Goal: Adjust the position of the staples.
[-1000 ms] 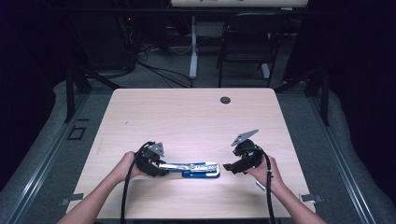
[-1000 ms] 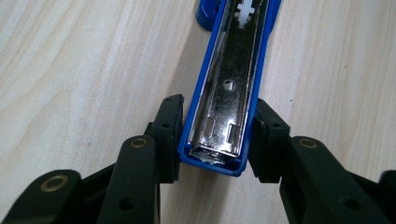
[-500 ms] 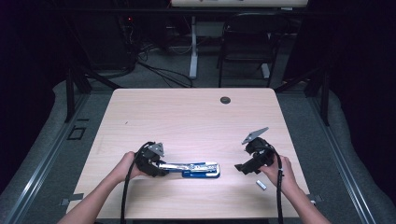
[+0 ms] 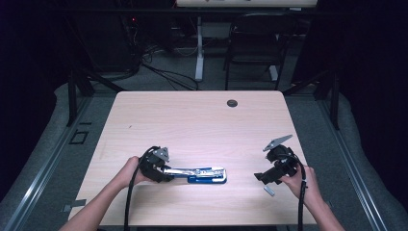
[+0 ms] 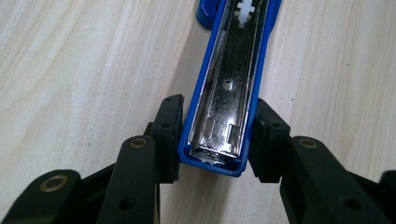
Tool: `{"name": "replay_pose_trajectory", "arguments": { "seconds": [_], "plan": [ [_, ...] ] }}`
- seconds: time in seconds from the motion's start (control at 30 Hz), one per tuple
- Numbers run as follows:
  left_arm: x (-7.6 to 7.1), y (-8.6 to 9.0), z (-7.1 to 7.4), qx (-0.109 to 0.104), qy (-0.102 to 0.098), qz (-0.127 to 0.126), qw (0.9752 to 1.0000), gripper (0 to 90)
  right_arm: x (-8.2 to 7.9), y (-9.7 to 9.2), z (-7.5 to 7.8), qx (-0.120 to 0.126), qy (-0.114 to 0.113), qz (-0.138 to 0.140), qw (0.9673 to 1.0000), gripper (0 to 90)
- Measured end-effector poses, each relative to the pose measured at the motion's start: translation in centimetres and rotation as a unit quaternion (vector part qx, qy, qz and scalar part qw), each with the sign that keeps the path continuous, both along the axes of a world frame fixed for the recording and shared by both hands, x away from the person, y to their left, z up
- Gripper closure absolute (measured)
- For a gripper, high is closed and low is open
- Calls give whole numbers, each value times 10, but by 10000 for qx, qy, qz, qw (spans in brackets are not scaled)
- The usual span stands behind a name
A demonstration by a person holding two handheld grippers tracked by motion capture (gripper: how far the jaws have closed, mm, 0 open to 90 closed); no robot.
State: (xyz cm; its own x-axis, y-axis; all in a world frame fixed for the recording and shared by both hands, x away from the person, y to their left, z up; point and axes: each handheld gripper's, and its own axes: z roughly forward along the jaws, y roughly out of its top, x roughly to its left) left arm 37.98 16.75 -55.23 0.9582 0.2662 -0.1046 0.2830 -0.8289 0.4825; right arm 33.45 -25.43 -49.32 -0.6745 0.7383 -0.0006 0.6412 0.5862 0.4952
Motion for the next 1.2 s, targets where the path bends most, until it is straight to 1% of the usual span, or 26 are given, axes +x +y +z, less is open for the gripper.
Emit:
{"name": "replay_pose_trajectory", "arguments": {
  "seconds": [0.03, 0.07, 0.17, 0.2, 0.23, 0.27, 0.3, 0.37, 0.4, 0.43, 0.57, 0.63, 0.67, 0.7, 0.73, 0.77, 0.8, 0.83, 0.87, 0.93, 1.0, 1.07, 1.1, 1.13, 1.17, 1.2],
  "plan": [
    [0, 0, 0, -2, 0, 2, 10000, 608, -1, -1, 0, -4, 48, 25, 10000, 2],
    [0, 0, 0, 5, 10, 2, 10000, 608, -2, -3, -1, -73, 63, -5, 10000, 2],
    [0, 0, -1, 8, 20, 0, 10000, 608, -2, -4, -3, -100, 203, -49, 9997, 7],
    [0, 0, -1, 12, 14, 0, 10000, 608, -2, -4, -5, -81, 222, -60, 9997, 28],
    [0, 0, -1, 14, 9, -1, 10000, 608, -1, -3, -5, -124, 233, -73, 9996, 85],
    [0, 0, -1, 19, 7, 1, 10000, 607, 1, -2, -7, -225, 333, -8, 9992, 140],
    [0, 0, -1, 18, 5, 4, 10000, 607, 1, -2, -7, -225, 333, -8, 9992, 140],
    [0, -1, -1, 37, -13, 7, 10000, 607, 1, 0, -9, -327, 465, 17, 9984, 139],
    [0, -1, -1, 47, -17, 11, 10000, 607, 1, 0, -9, -337, 503, 29, 9982, 143],
    [0, -1, -1, 33, -11, 14, 10000, 607, 0, 1, -9, -363, 490, -3, 9981, 144],
    [0, -1, -2, 38, -8, 11, 10000, 607, 1, 2, -11, -441, 586, 0, 9973, 164],
    [0, -1, -2, 63, -9, 8, 10000, 607, 2, 2, -13, -433, 667, -30, 9968, 183],
    [0, -1, -2, 68, -9, 13, 10000, 607, 3, 2, -13, -491, 712, 3, 9962, 189],
    [0, -1, -2, 76, -7, 10, 10000, 607, 3, 2, -15, -497, 755, -18, 9959, 199],
    [0, -1, -2, 84, -14, 13, 10000, 607, 3, 3, -17, -381, 776, -68, 9962, 208],
    [-1, -1, -2, 98, -25, 10, 9999, 607, 3, 3, -18, -473, 794, -78, 9957, 215],
    [-1, -2, -2, 80, -24, 9, 10000, 607, 3, 4, -19, -495, 842, -47, 9952, 229],
    [-1, -2, -2, 97, -33, 11, 9999, 607, 2, 4, -20, -479, 873, -38, 9950, 255],
    [-1, -2, -2, 99, -31, 9, 9999, 607, 3, 5, -19, -524, 903, -6, 9945, 280],
    [-1, -2, -2, 109, -31, 11, 9999, 606, 2, 5, -20, -517, 905, -25, 9946, 332],
    [-1, -2, -2, 96, -27, 13, 9999, 607, 1, 6, -21, -582, 967, -4, 9936, 414],
    [-1, -2, -2, 98, -29, 14, 9999, 606, 1, 6, -22, -555, 995, -8, 9935, 447],
    [-1, -2, -2, 100, -29, 15, 9999, 606, 1, 6, -22, -625, 1041, 9, 9926, 473],
    [-1, -2, -2, 118, -30, 15, 9999, 606, 0, 7, -24, -496, 1034, -92, 9934, 485],
    [-1, -2, -2, 106, -26, 18, 9999, 606, 0, 7, -25, -585, 1080, -33, 9924, 505],
    [-1, -2, -2, 113, -26, 17, 9999, 607, 0, 8, -25, -609, 1147, -17, 9915, 523]
  ]
}}
